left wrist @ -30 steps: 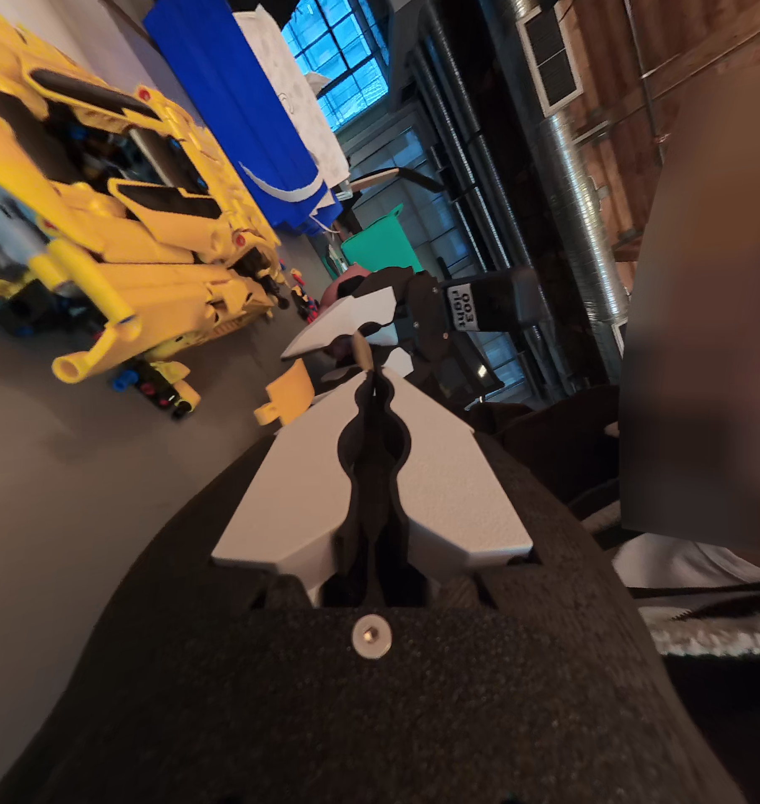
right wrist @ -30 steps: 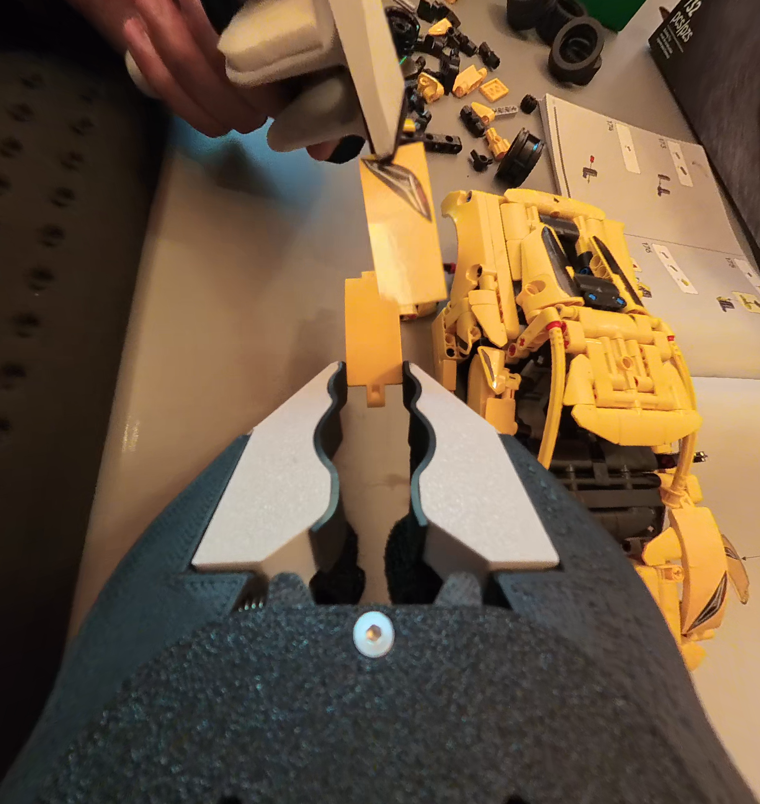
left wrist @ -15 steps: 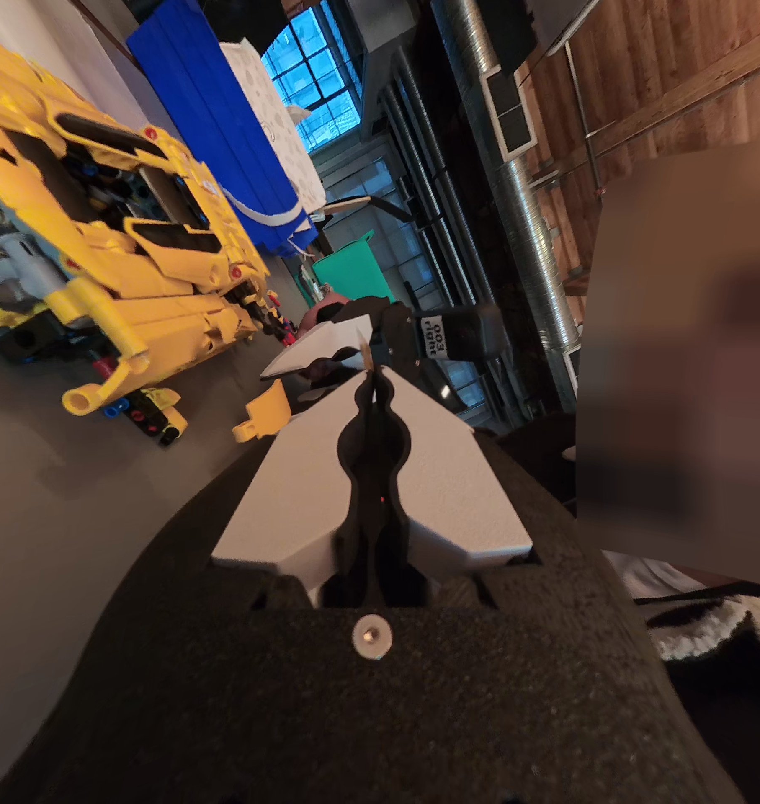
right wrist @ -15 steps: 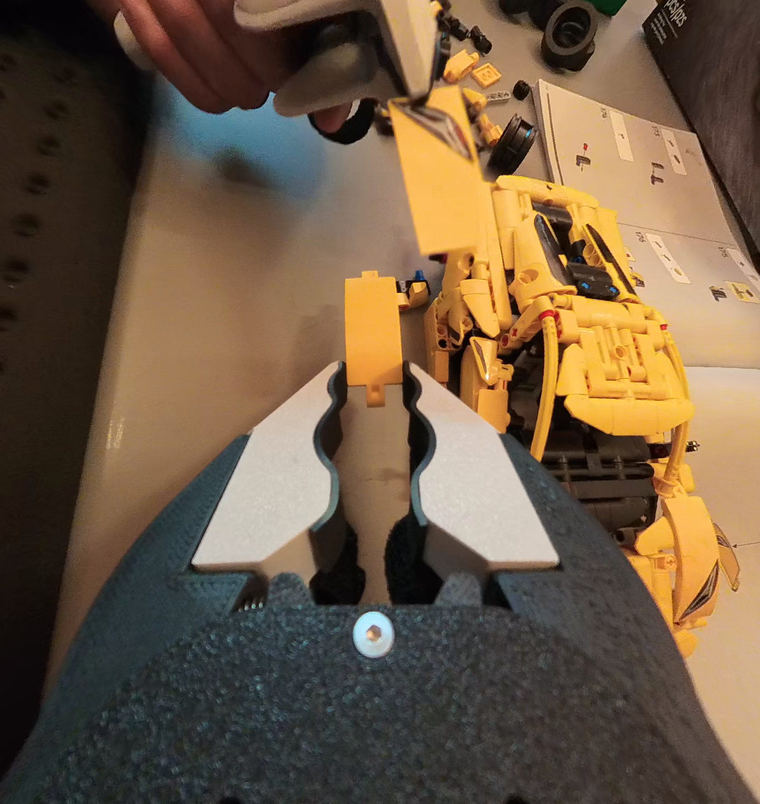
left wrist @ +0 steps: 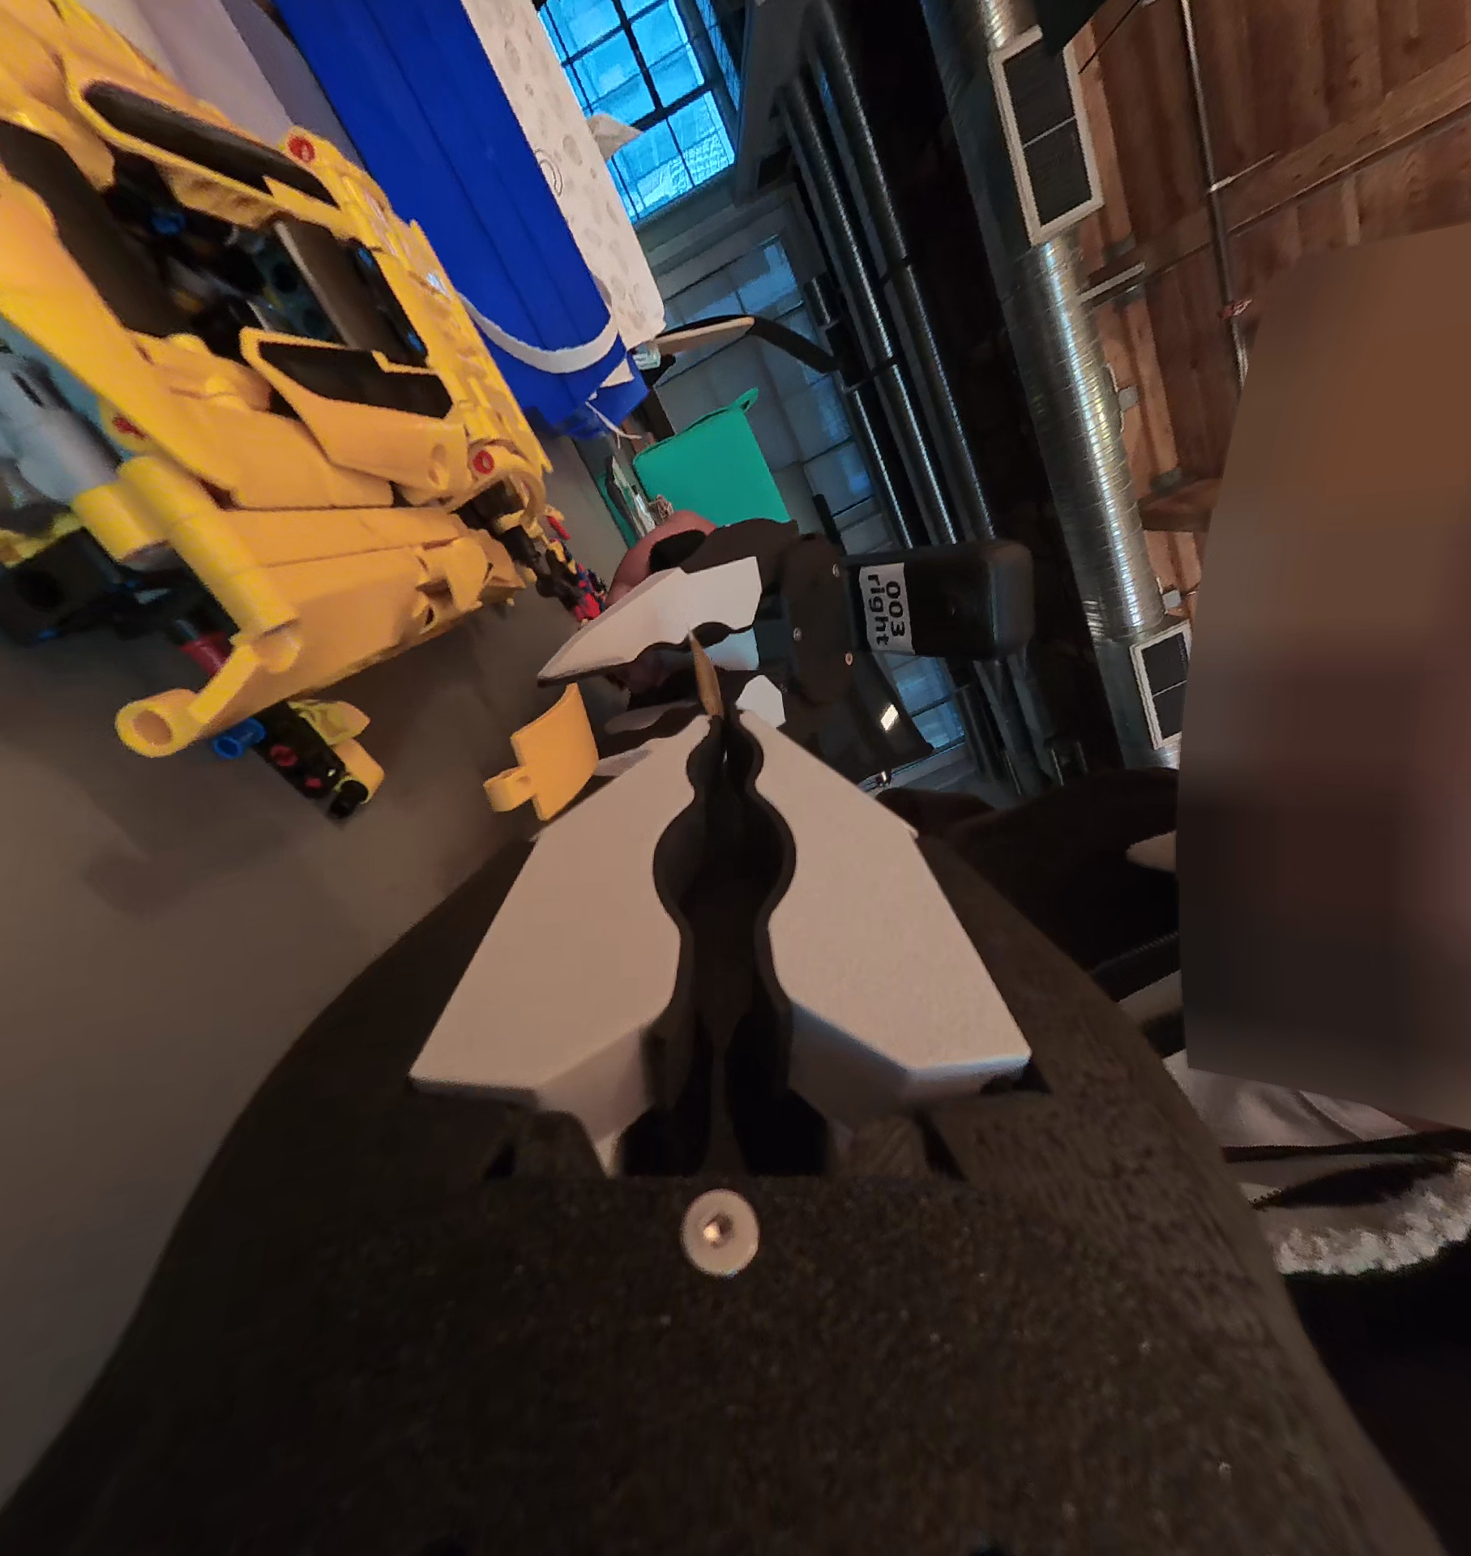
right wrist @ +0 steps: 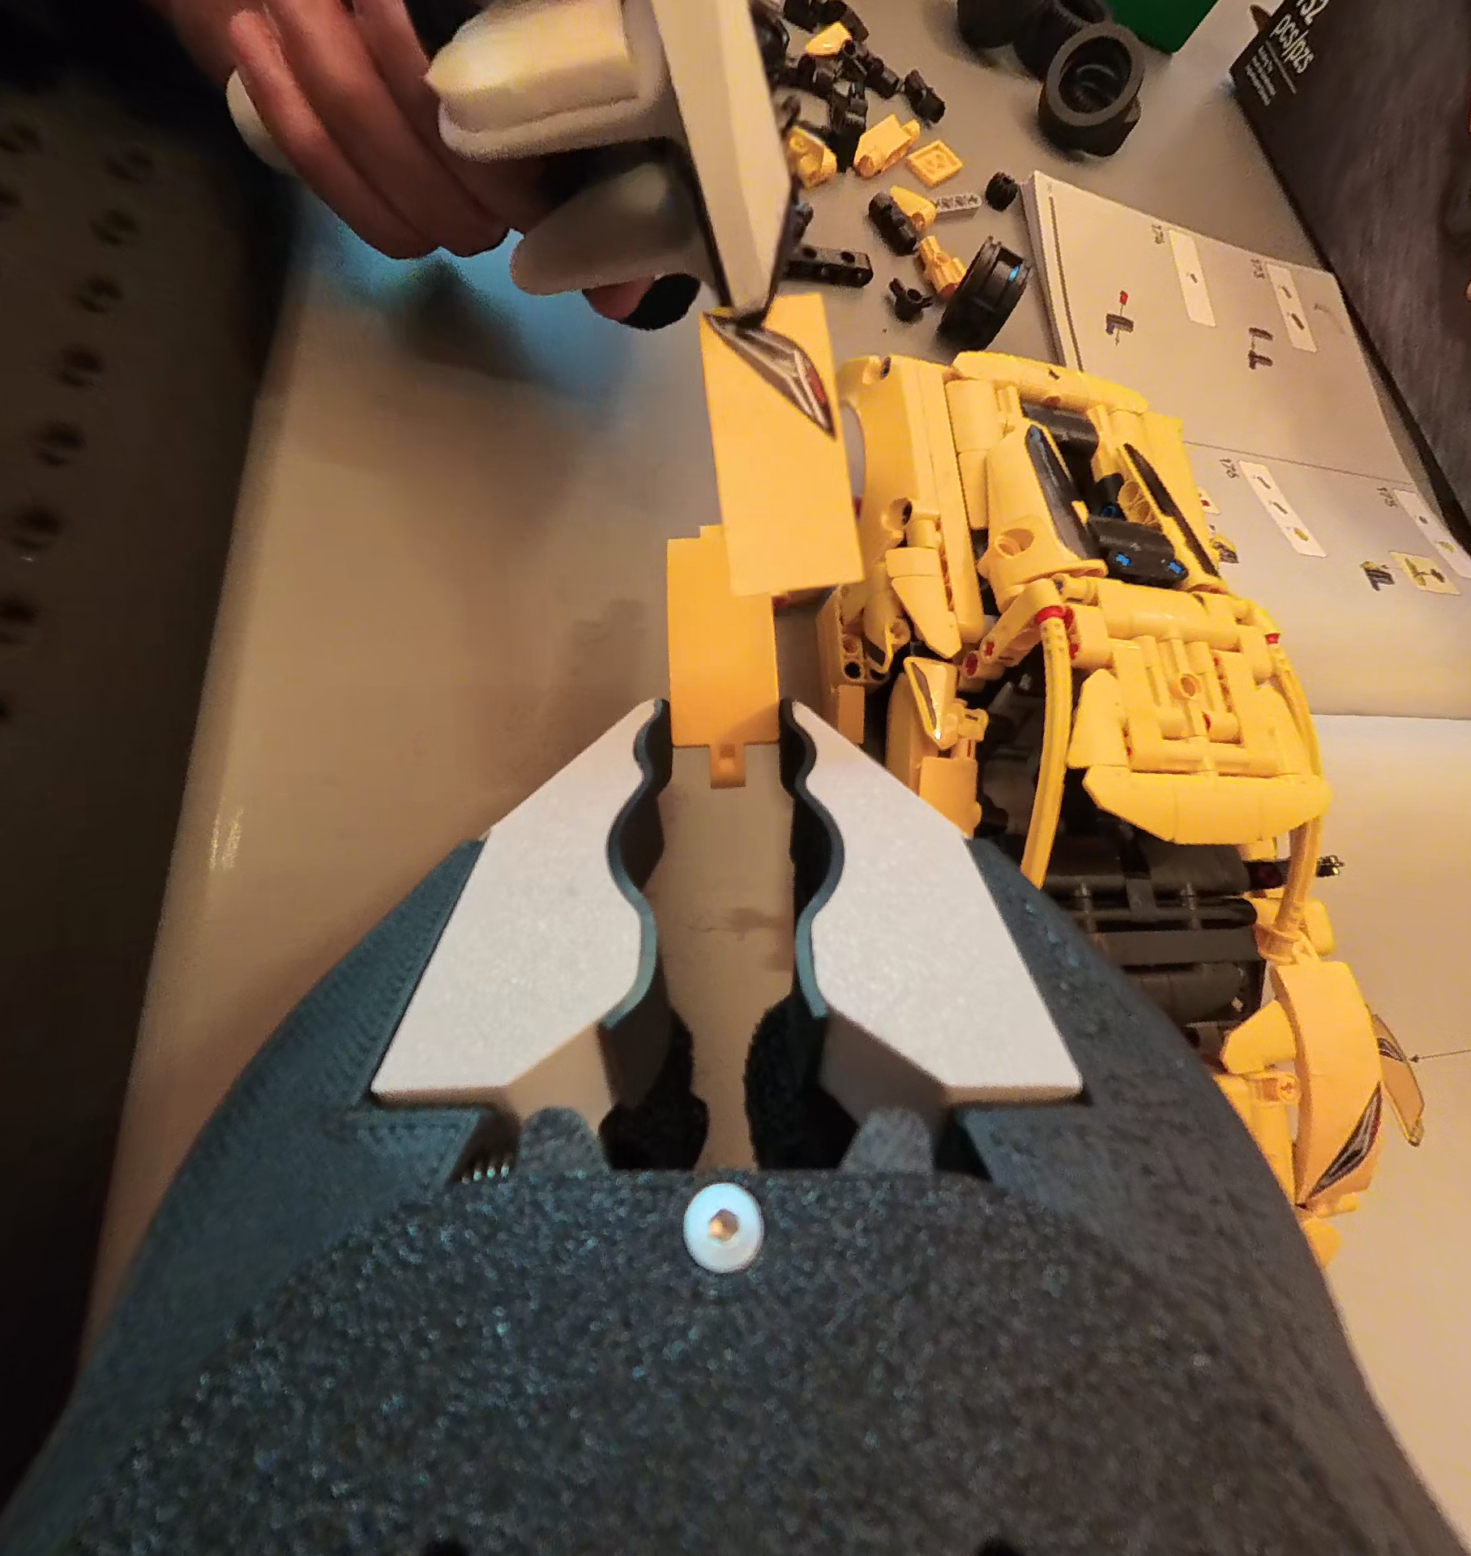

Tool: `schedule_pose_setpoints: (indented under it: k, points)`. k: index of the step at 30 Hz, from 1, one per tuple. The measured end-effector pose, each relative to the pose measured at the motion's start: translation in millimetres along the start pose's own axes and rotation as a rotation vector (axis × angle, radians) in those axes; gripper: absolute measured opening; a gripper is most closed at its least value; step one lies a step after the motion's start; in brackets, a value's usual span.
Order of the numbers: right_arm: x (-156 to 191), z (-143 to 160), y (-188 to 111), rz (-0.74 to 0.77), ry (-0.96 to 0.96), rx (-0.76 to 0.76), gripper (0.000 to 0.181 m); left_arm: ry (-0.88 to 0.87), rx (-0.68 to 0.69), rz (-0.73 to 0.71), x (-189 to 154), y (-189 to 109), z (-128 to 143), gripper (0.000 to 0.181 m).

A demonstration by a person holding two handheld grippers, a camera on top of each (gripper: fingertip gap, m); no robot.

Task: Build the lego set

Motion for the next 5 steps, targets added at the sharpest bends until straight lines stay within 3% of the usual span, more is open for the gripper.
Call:
schedule_pose_setpoints:
  k: [5]
  points:
    - [-0.2,1.0,0.9,-0.001,0.0,0.006,0.024,0.007,0.036,-0.031,2.1,5.8,5.7,0.0]
Point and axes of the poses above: each gripper's, where its closed fingertips meet, y out along the fingers, z out of its underside, x = y × z across the jaws, the point moved 7 cm from there along -y, back along the fingers, and after that the axes turned 15 degrees about -z, right-handed, at the moved point
